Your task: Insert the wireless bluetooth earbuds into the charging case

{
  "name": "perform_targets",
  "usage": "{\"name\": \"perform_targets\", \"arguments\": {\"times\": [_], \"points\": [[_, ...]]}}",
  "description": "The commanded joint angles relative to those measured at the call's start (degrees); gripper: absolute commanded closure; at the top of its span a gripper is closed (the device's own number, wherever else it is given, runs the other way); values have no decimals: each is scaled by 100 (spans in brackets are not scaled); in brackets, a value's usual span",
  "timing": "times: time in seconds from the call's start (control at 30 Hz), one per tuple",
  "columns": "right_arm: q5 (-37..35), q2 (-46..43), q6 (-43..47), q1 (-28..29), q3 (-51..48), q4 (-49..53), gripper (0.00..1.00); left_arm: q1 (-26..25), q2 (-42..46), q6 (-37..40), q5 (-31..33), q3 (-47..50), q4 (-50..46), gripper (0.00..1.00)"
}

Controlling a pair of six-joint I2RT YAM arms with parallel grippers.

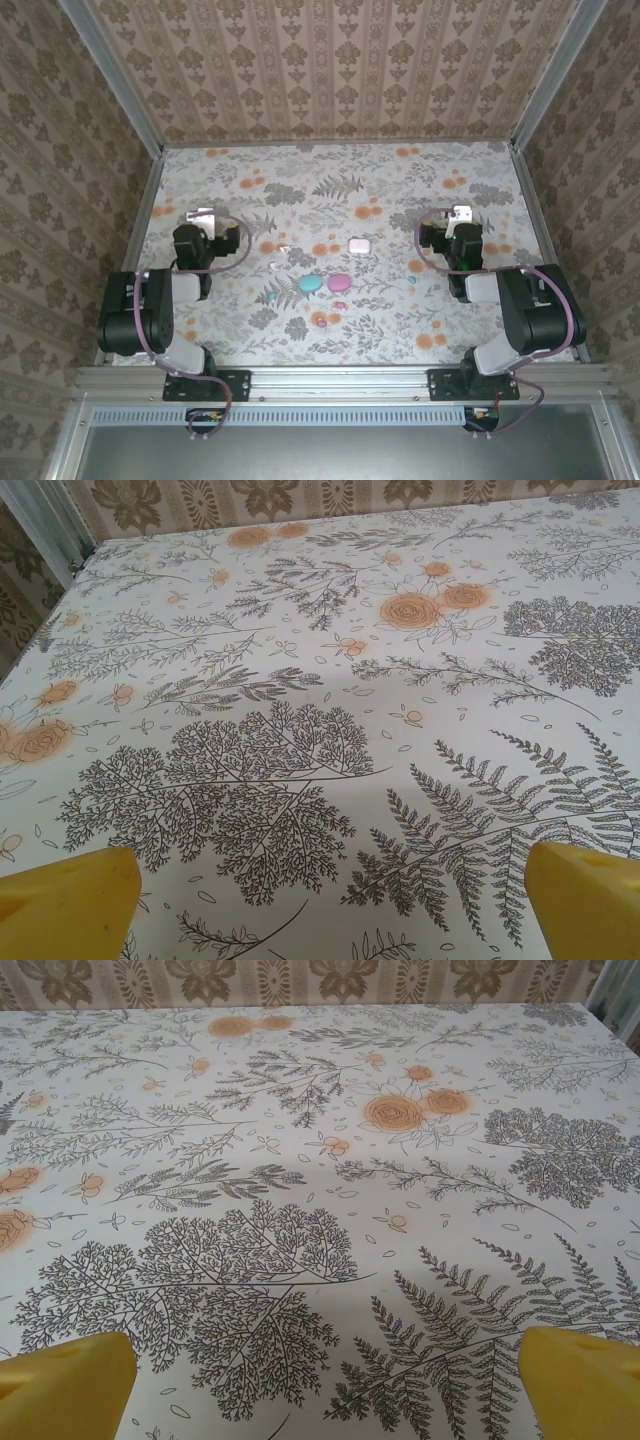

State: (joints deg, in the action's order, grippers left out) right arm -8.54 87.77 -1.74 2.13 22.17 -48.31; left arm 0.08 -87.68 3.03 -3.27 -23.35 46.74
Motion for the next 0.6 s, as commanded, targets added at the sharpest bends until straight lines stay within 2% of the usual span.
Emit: {"name": "perform_targets", "arguments": {"times": [0.0,0.57], "points": [[-65,-13,-82,-2,68,-172,0,16,-12,5,-63,-11,103,0],[145,-7,-40,-29,75,-154,0,-7,-11,-13,71,-23,88,0]]}}
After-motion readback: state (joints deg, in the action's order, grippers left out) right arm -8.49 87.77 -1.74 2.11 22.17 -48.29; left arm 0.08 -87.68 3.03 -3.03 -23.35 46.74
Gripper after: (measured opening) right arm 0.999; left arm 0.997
